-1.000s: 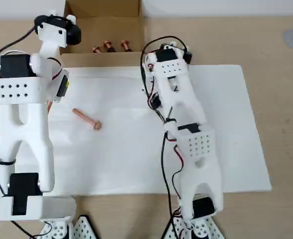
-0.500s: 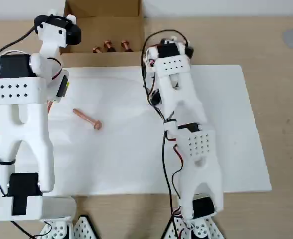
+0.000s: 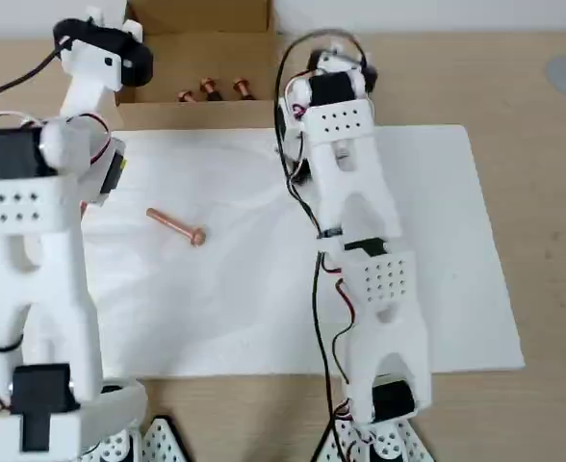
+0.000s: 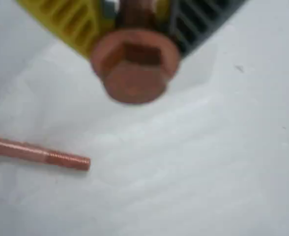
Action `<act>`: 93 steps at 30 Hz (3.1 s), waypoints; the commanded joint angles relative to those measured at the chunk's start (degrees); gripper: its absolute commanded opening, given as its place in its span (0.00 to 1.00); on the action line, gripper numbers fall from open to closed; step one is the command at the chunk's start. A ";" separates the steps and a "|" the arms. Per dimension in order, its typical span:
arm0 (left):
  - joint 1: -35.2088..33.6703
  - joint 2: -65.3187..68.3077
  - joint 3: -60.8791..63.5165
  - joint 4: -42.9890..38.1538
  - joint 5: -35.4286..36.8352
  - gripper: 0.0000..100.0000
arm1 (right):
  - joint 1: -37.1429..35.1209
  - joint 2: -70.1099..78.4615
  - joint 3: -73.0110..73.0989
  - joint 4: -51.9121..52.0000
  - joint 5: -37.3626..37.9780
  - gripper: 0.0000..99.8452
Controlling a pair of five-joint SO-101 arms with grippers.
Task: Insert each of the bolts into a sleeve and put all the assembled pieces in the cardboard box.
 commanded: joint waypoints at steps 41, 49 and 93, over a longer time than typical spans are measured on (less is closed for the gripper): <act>0.00 -4.00 -0.79 3.16 -0.53 0.01 | -3.21 -4.79 15.87 0.44 23.12 0.19; 0.00 -4.00 -0.79 3.16 -0.53 0.01 | 1.19 -0.22 15.78 -0.88 23.12 0.13; 0.00 -4.00 -0.26 3.16 -0.53 0.01 | 3.21 -21.58 -14.81 0.79 23.21 0.01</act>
